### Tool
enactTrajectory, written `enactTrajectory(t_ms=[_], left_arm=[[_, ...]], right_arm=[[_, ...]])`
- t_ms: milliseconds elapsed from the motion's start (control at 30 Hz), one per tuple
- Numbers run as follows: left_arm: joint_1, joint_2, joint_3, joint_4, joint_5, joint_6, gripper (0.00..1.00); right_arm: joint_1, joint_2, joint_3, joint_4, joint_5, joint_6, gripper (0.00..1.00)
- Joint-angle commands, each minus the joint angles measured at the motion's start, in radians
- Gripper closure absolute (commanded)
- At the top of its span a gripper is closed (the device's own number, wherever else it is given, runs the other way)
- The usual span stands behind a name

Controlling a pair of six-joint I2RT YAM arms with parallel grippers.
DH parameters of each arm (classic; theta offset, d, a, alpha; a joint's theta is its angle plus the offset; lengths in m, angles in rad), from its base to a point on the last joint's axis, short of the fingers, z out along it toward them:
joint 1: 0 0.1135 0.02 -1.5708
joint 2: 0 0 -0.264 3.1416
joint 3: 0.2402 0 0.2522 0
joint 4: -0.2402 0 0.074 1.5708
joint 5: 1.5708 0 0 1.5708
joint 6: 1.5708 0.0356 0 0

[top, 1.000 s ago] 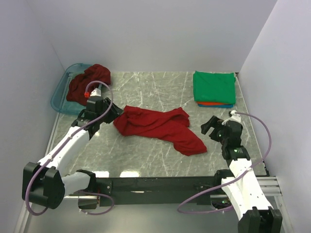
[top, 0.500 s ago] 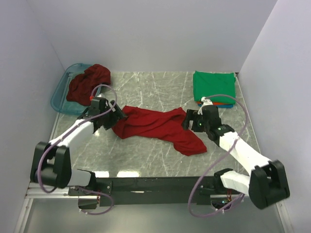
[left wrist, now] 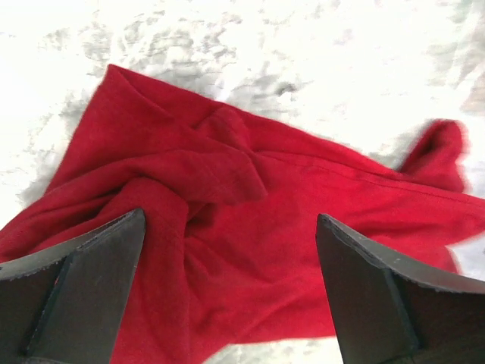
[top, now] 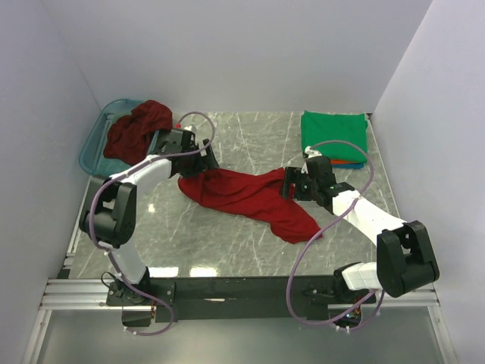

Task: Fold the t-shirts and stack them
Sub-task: Flatten the tshirt out

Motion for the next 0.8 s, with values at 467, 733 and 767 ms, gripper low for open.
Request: enactTrajectory(t_ms=[467, 733, 767], left_arm=[[-0.107, 0.071, 0.28, -0.384, -0.334, 0.048, 0.06], [-0.135, 0.149, 0.418, -0.479, -0.394, 0.058, 0.04], [-0.136, 0.157, 0.427, -0.476, -0.396, 0.059, 0.04]], right_arm=[[0.007, 0.007, 0.024, 0.022, 0.034, -0.031, 0.06], [0.005, -0.003, 0.01, 0.037, 0.04, -0.031, 0.06], [0.007, -0.002, 0.007, 0.039, 0.04, -0.034, 0.06]])
